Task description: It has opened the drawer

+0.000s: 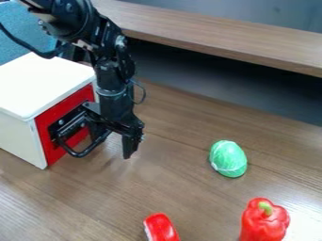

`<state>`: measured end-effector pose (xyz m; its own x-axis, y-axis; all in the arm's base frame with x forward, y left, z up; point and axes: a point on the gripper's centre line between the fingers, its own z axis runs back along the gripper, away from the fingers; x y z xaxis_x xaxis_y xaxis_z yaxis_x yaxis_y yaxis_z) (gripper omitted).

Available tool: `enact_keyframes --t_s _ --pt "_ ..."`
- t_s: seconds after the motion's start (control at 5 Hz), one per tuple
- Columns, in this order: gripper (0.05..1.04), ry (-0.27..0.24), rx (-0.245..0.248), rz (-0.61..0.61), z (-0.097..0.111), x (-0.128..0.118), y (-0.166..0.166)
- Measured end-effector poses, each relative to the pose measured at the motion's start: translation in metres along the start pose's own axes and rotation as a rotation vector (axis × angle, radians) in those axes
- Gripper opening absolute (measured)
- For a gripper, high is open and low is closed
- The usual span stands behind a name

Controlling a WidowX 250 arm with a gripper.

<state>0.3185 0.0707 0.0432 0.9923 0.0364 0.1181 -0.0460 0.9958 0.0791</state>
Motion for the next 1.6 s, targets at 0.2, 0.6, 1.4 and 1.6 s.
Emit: enact_keyframes --t_s 0.2,0.6,1.4,1.6 --pt "1.0 -0.015 -0.066 -0.026 -0.001 0.001 -0.017" --pt "1.0 -0.023 -0.147 -0.118 -0.001 0.0 -0.066" --pt "1.0 -0.003 -0.171 -0.192 -0.003 -0.012 -0.105" --pt "1.0 -0.008 -0.17 -0.2 -0.001 -0.013 -0.111"
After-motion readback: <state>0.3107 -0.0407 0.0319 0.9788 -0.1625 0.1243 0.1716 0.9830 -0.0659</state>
